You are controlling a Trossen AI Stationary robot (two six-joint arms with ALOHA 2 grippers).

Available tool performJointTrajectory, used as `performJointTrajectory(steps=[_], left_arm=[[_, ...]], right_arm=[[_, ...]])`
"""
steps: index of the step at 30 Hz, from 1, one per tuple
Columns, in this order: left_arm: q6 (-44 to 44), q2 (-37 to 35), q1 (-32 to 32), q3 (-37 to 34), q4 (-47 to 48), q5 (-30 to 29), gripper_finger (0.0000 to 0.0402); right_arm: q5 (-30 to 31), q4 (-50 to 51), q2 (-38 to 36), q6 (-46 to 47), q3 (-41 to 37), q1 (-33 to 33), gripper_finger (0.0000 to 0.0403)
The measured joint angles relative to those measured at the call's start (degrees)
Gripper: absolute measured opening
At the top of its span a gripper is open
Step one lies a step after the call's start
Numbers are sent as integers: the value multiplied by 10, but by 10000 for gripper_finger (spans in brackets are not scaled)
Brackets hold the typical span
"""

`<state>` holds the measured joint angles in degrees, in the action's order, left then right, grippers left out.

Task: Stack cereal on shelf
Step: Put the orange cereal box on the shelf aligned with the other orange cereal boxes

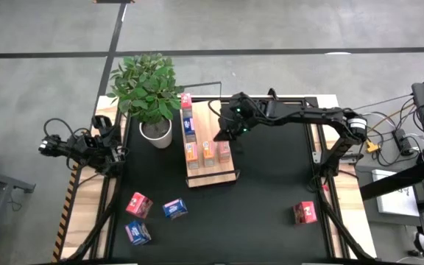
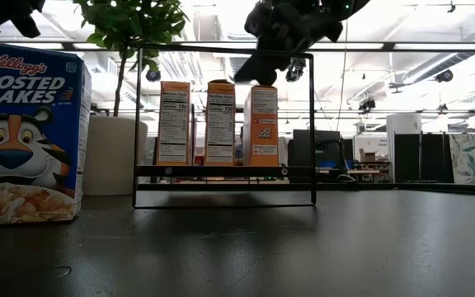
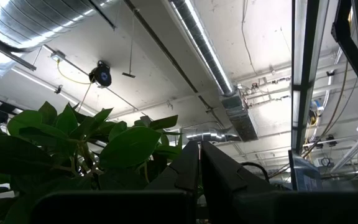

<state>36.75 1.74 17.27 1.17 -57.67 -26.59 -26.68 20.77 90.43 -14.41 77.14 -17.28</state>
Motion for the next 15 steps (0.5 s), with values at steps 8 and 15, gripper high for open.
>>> performJointTrajectory(steps=[8, 15], left_arm=[[0, 0, 0, 0, 0, 0, 0], [0, 0, 0, 0, 0, 0, 0]], right_arm=[[12, 32, 5, -12, -13, 0, 9], [12, 29, 5, -4, -18, 0, 9]])
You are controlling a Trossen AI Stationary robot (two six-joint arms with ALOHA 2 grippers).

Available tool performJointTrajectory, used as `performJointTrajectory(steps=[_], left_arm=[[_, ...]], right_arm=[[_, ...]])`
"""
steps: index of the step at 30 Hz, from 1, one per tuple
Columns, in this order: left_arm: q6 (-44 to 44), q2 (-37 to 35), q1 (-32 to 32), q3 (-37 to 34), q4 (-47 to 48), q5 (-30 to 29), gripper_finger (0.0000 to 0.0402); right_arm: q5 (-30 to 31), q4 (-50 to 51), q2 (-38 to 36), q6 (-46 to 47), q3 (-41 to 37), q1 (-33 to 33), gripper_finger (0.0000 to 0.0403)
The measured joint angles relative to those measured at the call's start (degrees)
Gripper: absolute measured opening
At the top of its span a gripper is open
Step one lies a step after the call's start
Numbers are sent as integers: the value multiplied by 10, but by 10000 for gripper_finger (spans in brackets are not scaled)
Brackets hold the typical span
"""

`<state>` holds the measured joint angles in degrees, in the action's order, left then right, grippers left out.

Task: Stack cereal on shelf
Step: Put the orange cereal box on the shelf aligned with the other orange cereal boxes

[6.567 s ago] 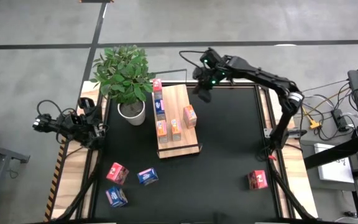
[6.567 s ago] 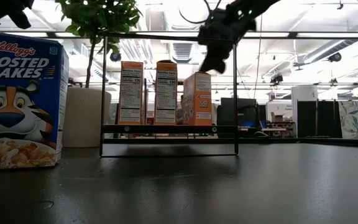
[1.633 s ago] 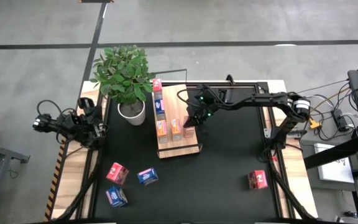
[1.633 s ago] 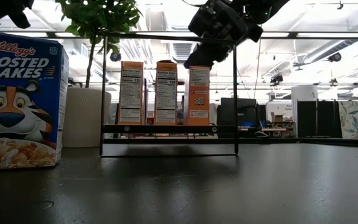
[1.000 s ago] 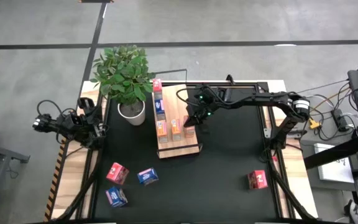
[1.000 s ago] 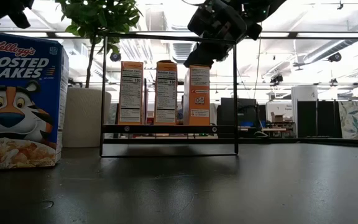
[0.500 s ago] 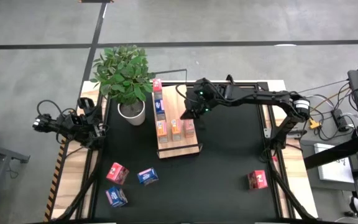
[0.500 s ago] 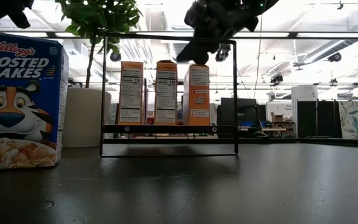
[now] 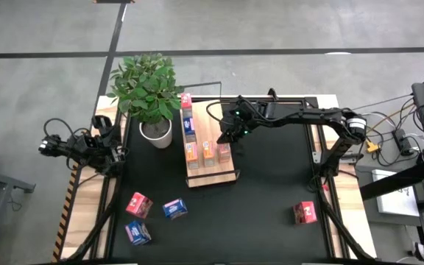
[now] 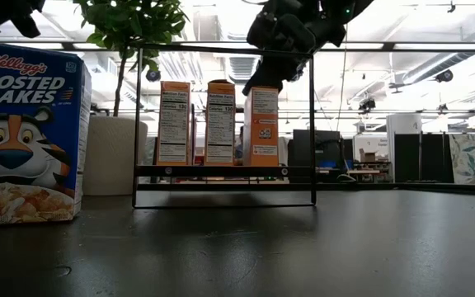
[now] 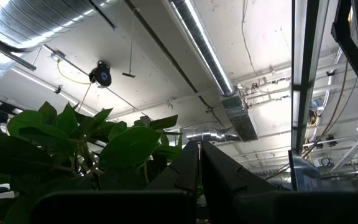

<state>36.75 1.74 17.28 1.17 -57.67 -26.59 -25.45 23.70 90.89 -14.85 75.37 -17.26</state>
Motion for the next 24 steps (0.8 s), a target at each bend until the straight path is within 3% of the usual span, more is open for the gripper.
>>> performJointTrajectory(steps=[24], left_arm=[[0, 0, 0, 0, 0, 0, 0]], right_arm=[[2, 14, -17, -2, 3, 1, 9]])
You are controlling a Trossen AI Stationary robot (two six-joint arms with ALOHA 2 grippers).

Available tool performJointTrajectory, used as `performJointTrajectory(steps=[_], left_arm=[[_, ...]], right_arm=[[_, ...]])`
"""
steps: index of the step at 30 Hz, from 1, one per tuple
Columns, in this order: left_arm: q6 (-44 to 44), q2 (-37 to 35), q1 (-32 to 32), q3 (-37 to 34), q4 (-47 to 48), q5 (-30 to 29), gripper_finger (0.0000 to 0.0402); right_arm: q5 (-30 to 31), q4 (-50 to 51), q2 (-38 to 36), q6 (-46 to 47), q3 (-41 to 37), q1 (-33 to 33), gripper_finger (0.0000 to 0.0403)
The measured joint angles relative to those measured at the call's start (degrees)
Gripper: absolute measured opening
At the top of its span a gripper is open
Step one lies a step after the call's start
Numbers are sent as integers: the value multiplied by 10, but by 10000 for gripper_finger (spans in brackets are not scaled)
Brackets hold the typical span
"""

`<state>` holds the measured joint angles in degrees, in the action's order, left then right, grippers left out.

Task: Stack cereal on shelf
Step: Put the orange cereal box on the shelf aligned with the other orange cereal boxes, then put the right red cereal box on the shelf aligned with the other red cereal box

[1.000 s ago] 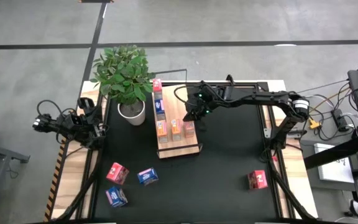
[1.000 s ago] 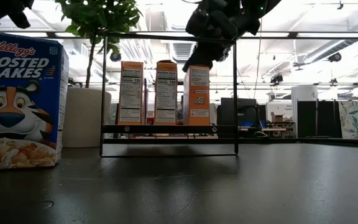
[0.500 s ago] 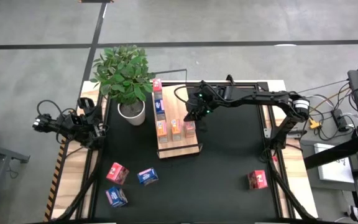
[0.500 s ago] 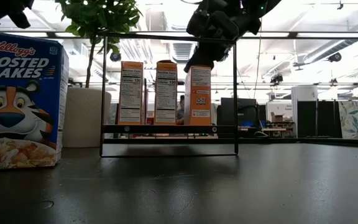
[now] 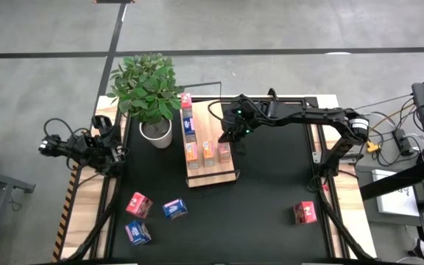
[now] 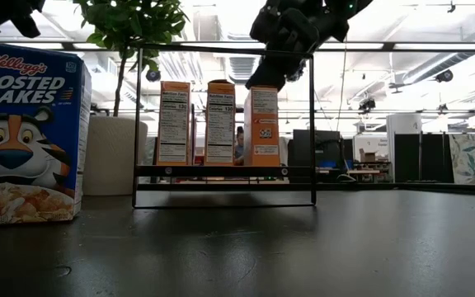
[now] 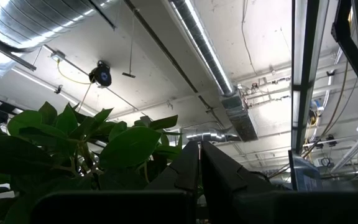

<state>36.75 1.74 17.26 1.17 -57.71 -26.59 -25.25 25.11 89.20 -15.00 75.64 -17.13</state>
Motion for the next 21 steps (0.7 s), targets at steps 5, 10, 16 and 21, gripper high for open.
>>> performJointTrajectory(steps=[5, 10, 16, 21], left_arm=[[0, 0, 0, 0, -1, 0, 0], [-5, 1, 0, 0, 29, 50, 0], [-76, 1, 0, 0, 88, 174, 0], [-116, 21, 0, 0, 91, 178, 0]], right_arm=[[0, -5, -23, 0, 0, 4, 9], [0, -19, -49, -4, 0, 30, 9], [-1, -48, -75, -26, -1, 93, 9], [32, -76, -78, -40, -9, 155, 9]])
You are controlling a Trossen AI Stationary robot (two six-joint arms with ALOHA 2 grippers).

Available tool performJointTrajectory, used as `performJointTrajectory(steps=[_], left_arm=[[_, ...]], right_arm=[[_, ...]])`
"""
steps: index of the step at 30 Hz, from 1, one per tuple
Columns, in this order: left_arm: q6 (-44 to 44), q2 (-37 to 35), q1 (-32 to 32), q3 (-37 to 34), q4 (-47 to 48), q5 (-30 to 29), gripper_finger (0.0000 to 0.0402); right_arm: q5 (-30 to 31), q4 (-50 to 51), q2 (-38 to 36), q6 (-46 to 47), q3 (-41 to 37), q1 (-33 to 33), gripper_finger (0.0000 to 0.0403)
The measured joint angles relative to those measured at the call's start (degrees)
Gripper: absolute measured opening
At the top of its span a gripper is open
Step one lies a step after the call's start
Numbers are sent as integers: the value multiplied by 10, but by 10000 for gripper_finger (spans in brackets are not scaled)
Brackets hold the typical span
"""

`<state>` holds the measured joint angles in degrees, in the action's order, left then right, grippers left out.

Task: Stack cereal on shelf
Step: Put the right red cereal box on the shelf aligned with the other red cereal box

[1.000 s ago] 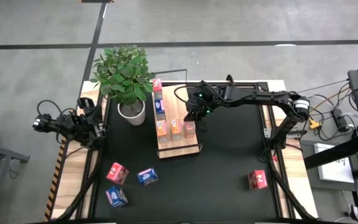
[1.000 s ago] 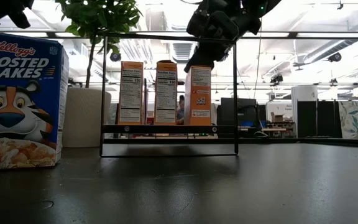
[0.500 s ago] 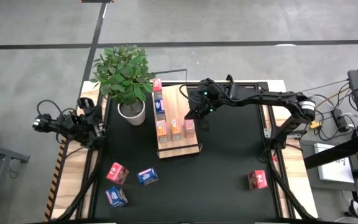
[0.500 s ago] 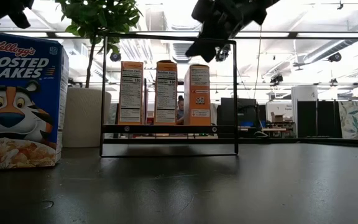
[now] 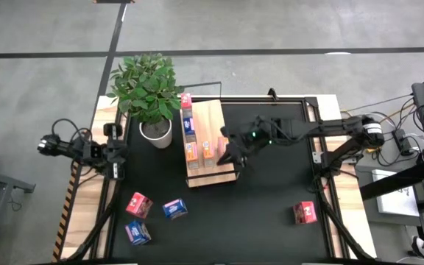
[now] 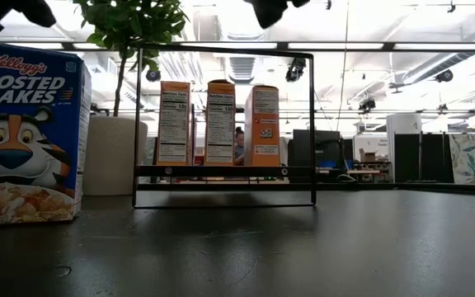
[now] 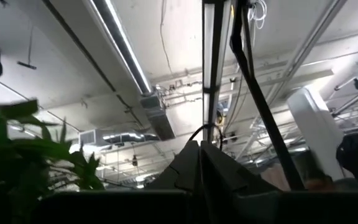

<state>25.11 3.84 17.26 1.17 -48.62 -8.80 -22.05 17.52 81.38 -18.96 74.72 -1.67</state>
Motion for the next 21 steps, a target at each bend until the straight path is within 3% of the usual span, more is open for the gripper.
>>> performJointTrajectory(steps=[5, 13, 21], left_arm=[[-23, 55, 0, 0, -25, 0, 0], [-37, 155, 0, 0, -114, 1, 0], [-57, 225, 0, 0, -172, 1, 0]], right_arm=[[106, 0, 0, -6, -1, 55, 9], [125, 33, -7, 52, -1, 98, 9], [199, 81, -7, 136, -3, 148, 9]])
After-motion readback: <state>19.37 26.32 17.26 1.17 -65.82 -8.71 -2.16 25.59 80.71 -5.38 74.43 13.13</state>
